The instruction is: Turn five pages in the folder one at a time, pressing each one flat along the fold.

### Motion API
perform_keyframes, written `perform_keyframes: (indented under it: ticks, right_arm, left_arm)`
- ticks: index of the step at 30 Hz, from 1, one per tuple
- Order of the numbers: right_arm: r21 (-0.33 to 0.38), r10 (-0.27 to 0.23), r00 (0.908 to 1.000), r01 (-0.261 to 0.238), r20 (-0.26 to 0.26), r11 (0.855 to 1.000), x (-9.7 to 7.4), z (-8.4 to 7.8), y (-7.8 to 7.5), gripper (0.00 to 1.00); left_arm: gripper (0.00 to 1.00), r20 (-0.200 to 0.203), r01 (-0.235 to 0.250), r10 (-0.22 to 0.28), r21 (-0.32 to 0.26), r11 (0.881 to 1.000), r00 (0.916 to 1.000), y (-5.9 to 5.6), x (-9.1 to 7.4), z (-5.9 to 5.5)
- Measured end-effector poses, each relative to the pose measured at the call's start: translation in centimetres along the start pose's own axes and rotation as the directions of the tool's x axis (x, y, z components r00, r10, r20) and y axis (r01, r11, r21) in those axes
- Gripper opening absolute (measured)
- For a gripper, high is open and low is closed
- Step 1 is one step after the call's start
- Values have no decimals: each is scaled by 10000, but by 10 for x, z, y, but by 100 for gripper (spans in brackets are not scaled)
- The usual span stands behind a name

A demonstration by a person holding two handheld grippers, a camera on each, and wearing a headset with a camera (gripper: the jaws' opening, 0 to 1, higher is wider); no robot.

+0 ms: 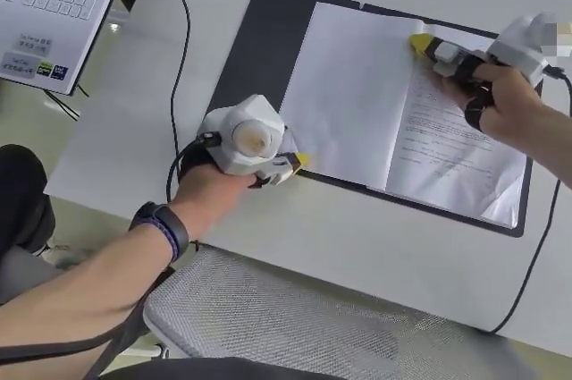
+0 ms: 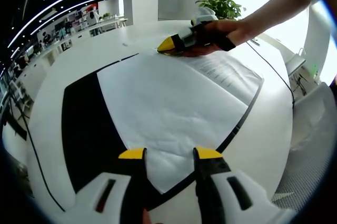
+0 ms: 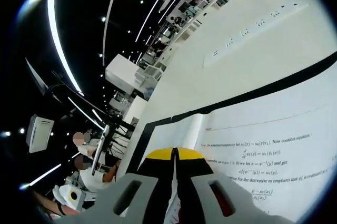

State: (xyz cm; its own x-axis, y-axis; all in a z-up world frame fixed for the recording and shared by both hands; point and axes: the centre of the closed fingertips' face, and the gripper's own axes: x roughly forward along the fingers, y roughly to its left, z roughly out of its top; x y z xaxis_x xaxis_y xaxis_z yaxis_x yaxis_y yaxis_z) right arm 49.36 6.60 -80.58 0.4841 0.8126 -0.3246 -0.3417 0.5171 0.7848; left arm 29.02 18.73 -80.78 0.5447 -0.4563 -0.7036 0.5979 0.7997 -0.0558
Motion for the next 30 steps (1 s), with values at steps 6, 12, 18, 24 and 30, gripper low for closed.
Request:
perform_keyframes:
  ticks: [6,12,18,24,30]
  right_arm:
    - [-238,336,9987,-345,-378,9991,-14,-22,14,0]
    - [-527,814,9923,-866,-937,9948,-31,-50,26,0]
    - [-721,1026,9857,-1129,-1333,9910,-46,-79,47,0]
    - [-713,1318,9771,-1453,-1673,9868,-65,-114,71,0]
    - [-615,1487,9715,-1625,-1848,9848,-76,-135,85,0]
  left_arm:
    - [34,-15,10,-10,-37,10000,10000,-3,-4,3]
    - [34,-15,11,-11,-51,10000,10000,-4,-6,4]
    - [34,-23,2,-2,-35,10000,10000,-4,-6,5]
    - [34,-13,-16,16,-31,10000,10000,-3,-5,4]
    - [34,7,-31,31,-31,10000,10000,-2,-4,3]
